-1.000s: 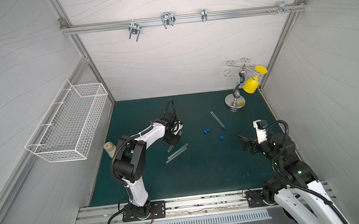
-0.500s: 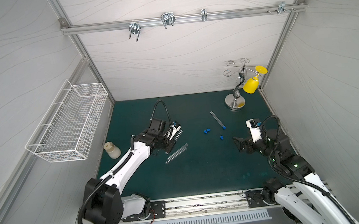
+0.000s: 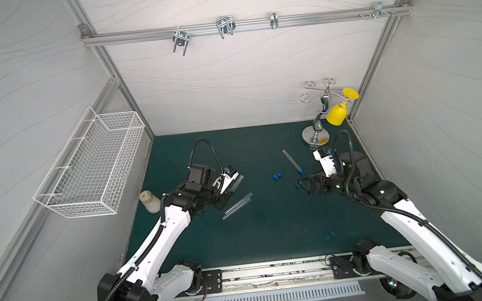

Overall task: Insert stoppers into test tubes
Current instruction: Pick up the test tube at the center of the board.

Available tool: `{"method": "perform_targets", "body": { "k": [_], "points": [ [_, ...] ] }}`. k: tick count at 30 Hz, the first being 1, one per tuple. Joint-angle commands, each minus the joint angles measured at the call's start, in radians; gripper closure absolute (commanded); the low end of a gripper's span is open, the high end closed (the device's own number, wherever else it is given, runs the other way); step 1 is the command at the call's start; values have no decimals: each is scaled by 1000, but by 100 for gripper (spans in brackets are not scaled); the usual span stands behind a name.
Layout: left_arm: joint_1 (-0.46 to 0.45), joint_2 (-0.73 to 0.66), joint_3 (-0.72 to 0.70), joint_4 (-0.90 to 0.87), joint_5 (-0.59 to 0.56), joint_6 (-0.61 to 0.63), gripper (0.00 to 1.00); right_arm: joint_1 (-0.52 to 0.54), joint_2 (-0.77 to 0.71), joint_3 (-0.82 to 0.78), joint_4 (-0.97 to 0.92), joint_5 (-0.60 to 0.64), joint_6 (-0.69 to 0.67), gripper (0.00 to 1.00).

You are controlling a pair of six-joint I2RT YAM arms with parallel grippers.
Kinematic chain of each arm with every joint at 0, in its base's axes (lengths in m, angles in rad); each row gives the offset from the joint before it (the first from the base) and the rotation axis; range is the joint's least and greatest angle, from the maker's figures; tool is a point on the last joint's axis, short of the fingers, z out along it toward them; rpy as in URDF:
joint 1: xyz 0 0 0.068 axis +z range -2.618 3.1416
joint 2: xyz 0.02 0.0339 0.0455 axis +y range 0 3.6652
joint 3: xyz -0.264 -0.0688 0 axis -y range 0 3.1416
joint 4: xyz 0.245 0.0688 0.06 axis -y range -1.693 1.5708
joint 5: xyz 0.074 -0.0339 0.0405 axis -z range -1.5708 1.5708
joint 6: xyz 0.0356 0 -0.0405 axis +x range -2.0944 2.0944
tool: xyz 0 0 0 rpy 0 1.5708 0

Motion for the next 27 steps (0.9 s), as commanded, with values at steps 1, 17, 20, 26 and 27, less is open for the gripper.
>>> {"method": "perform_targets", "body": {
  "k": [1,17,20,26,27],
  "points": [
    [12,-16,31,-77,106,97,100,48,73,63,-48,-99,93,1],
    [12,-15,33,-180,154,268,100,221,419,181,113,-342,333,11],
    [11,-7,47,-192,149,281,100,232,480,178,188,-396,384,15],
    [3,11,81,-221,141,301,100,257,583,198,302,-451,473,23],
    [1,13,85,-224,138,304,100,265,602,208,312,-458,479,25]
  ]
}}
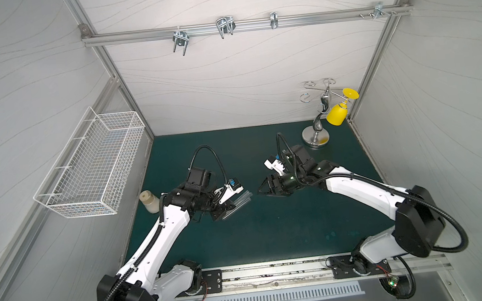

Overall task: Insert stoppers into test tubes
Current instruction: Pick up the test tube at the center of the board.

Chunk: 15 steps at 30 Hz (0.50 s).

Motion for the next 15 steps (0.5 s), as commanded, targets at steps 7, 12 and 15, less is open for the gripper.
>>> {"method": "perform_targets", "body": {
  "k": [7,12,15],
  "points": [
    [-15,19,61,-29,-3,55,100,75,133,101,151,-86,114,37],
    [-19,20,63,-30,4,53,100,103,193,144,160,-116,122,52],
    [-21,22,62,-30,3,53,100,106,215,157,159,-123,121,61]
  ]
}}
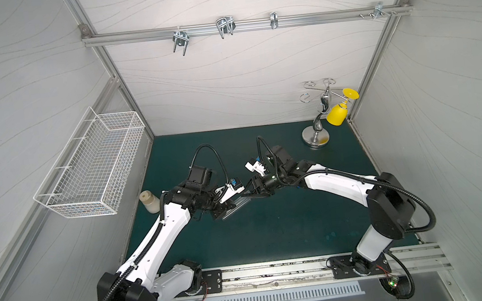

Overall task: Insert stoppers into test tubes
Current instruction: Pick up the test tube at the center of the board.

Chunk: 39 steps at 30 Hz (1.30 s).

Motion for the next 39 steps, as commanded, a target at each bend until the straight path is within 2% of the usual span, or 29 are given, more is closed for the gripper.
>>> {"method": "perform_targets", "body": {
  "k": [1,5,10,14,19,21,23,25,28,32,39],
  "points": [
    [-7,8,44,-17,11,29,100,9,23,27,22,-32,19,64],
    [-7,13,47,-16,7,29,100,12,36,38,17,-42,17,73],
    [-7,13,46,-14,9,22,100,13,39,39,10,-51,12,79],
    [-7,16,46,-12,5,20,100,13,39,44,-6,-55,0,90],
    [-7,16,47,-9,-3,12,100,8,29,42,-17,-53,-6,95],
    [-7,15,47,-6,-7,-1,89,-1,17,38,-18,-52,-6,95],
    [-7,13,50,-5,-9,-19,72,-19,-5,27,-15,-49,-4,95],
    [-4,10,57,1,-8,-52,60,-42,-39,4,1,-48,4,95],
    [21,6,102,20,24,-173,43,-89,-102,-47,40,-48,29,95],
    [77,-6,178,56,168,-402,31,-165,-185,-105,61,-60,42,95],
    [81,-27,184,133,295,-655,25,-265,-295,-163,115,-99,82,95]
  ]
}}
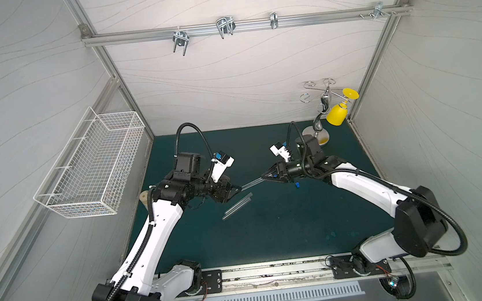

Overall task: Insert stoppers into test tubes
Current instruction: Pick up the test tube at the center of the board.

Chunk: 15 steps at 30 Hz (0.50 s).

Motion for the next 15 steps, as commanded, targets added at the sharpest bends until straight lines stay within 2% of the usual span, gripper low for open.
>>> {"method": "perform_targets", "body": {
  "k": [1,4,6,10,15],
  "points": [
    [2,-24,-7,81,102,-189,24,-26,-55,-24,59,-40,37,95],
    [8,-31,-43,149,163,-271,24,-46,-81,-48,97,-57,64,95],
    [28,-32,-76,229,248,-335,24,-54,-94,-65,133,-74,89,95],
    [90,-35,-181,502,413,-570,25,-58,-116,-104,237,-121,159,95],
    [91,-32,-223,626,495,-655,27,-58,-138,-129,331,-156,225,95]
  ]
}}
